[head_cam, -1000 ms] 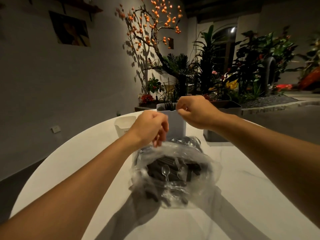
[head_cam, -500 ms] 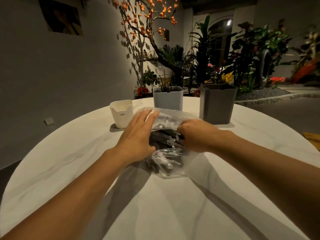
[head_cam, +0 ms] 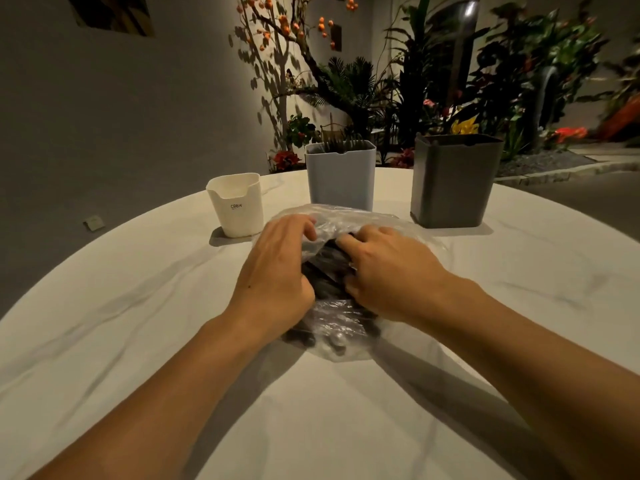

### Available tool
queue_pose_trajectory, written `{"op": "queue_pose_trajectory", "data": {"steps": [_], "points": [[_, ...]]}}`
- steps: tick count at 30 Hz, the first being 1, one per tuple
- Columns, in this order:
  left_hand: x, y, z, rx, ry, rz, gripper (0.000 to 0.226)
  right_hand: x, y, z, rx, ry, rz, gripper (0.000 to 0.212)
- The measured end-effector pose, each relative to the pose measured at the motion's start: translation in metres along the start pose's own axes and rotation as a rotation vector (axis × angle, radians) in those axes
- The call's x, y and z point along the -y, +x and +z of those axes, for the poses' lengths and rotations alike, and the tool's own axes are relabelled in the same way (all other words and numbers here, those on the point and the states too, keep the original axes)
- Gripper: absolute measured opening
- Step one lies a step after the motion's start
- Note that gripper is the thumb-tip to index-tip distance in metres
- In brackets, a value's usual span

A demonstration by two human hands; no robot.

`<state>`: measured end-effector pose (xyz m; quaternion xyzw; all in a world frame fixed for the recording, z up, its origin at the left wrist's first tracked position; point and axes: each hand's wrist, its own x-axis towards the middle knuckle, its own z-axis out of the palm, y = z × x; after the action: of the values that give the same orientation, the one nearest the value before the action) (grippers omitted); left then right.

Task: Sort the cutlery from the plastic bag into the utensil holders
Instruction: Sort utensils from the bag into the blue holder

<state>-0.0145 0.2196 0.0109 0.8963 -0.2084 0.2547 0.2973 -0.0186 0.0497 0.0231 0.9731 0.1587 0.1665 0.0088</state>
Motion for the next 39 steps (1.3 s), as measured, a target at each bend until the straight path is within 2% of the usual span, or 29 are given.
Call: {"op": "queue_pose_trajectory", "data": {"steps": [2,4,7,9,10,13,14,17,18,21,24,26,29,30,32,34,36,39], "points": [[-0.002,-0.002,0.002,-0.085,0.005,0.021,0.058,0.004,0.001,0.009,0.103,-0.067,0.085,0.071],[-0.002,-0.005,0.001,-0.093,0.030,0.017,0.055,0.010,0.002,0.015,0.159,-0.039,0.045,0.075],[0.001,-0.008,-0.002,-0.032,0.050,-0.015,0.046,0.017,0.003,0.004,0.157,0.351,-0.182,0.071],[0.002,-0.010,-0.005,-0.005,0.040,-0.039,0.045,0.015,-0.001,-0.006,0.192,0.488,-0.182,0.079],[0.002,-0.011,-0.006,-0.009,0.038,-0.051,0.046,0.011,-0.004,-0.009,0.177,0.446,-0.130,0.078],[0.000,-0.011,-0.009,-0.049,0.052,-0.050,0.049,0.000,-0.011,-0.008,0.089,0.141,0.072,0.058],[0.000,-0.011,-0.009,-0.056,0.053,-0.037,0.048,0.000,-0.013,-0.006,0.115,0.075,0.106,0.061],[-0.005,-0.013,-0.009,-0.042,0.014,-0.022,0.038,0.009,-0.011,0.003,0.264,0.036,0.069,0.088],[-0.006,-0.013,-0.009,-0.033,0.011,-0.025,0.036,0.014,-0.010,0.005,0.291,0.064,0.044,0.088],[-0.003,-0.014,-0.009,-0.011,0.021,-0.043,0.033,0.014,-0.005,0.005,0.233,0.208,0.002,0.061],[0.000,-0.014,-0.009,0.005,0.041,-0.069,0.033,0.005,-0.007,0.000,0.119,0.193,0.036,0.036],[0.000,-0.014,-0.011,0.020,0.059,-0.060,0.036,-0.001,-0.008,-0.004,0.061,0.212,0.082,0.037],[-0.002,-0.013,-0.014,0.087,0.121,0.043,0.038,-0.010,-0.009,-0.012,-0.007,0.322,0.171,0.035],[-0.003,-0.012,-0.014,0.115,0.142,0.063,0.038,-0.013,-0.009,-0.014,0.012,0.273,0.165,0.030],[-0.001,-0.012,-0.012,0.152,0.181,0.076,0.032,-0.015,-0.010,-0.016,0.156,0.238,0.132,0.028],[0.002,-0.012,-0.008,0.140,0.179,0.073,0.019,-0.015,-0.012,-0.020,0.337,0.269,0.103,0.038],[0.004,-0.012,-0.007,0.131,0.160,0.036,0.016,-0.015,-0.013,-0.022,0.434,0.270,0.087,0.046],[0.007,-0.013,-0.008,0.240,0.160,-0.033,0.046,-0.013,-0.014,-0.020,0.421,0.251,0.096,0.055]]}}
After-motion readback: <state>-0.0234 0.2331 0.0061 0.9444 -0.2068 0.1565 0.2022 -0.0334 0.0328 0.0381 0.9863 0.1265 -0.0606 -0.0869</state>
